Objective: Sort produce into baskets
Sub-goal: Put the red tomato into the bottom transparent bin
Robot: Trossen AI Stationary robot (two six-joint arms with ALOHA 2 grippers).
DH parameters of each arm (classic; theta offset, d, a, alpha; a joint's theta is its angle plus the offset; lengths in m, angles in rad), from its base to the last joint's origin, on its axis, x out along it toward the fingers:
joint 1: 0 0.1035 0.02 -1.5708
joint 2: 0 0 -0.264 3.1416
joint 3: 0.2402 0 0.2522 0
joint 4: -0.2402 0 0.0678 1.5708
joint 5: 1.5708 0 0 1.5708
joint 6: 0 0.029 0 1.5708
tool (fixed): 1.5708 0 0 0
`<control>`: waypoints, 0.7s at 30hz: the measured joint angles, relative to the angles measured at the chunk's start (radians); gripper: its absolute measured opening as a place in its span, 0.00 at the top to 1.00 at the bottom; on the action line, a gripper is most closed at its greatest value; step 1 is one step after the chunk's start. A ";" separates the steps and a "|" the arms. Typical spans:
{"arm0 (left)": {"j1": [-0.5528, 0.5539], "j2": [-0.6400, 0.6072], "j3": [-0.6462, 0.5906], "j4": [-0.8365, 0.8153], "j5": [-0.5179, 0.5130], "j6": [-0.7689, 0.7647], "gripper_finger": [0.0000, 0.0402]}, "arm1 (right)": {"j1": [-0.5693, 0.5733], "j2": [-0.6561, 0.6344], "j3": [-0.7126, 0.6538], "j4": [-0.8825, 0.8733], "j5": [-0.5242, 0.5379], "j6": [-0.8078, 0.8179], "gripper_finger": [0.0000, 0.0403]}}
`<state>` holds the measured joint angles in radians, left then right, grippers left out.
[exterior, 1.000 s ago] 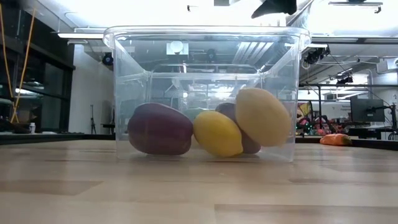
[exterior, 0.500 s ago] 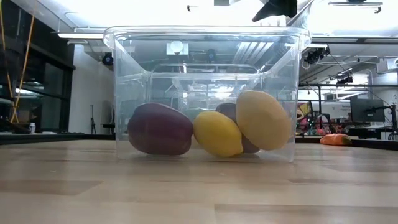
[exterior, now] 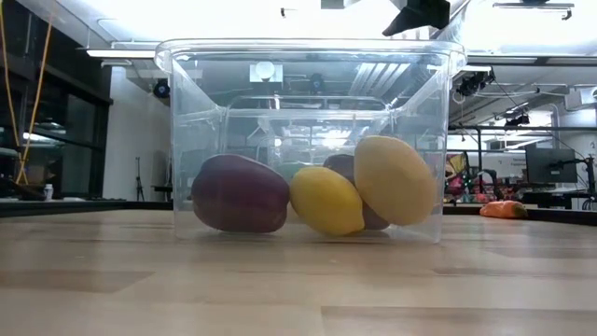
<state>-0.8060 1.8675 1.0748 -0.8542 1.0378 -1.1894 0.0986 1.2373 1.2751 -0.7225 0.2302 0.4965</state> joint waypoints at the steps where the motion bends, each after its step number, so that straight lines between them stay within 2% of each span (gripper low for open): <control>1: -0.005 0.000 0.000 0.033 0.003 -0.037 0.15 | 0.000 0.000 0.000 0.000 -0.004 0.000 0.09; 6: -0.038 0.000 0.000 0.153 -0.007 -0.176 0.15 | 0.000 0.000 0.000 0.000 -0.005 -0.001 0.09; 11: -0.060 -0.001 0.000 0.119 -0.038 -0.212 0.15 | 0.000 0.000 0.000 0.000 -0.004 -0.006 0.09; 21: -0.062 -0.001 0.000 0.061 -0.192 -0.236 0.15 | 0.000 0.000 0.000 0.000 -0.003 -0.005 0.09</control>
<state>-0.8680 1.8668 1.0748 -0.7933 0.8456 -1.4250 0.0986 1.2373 1.2747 -0.7227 0.2276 0.4919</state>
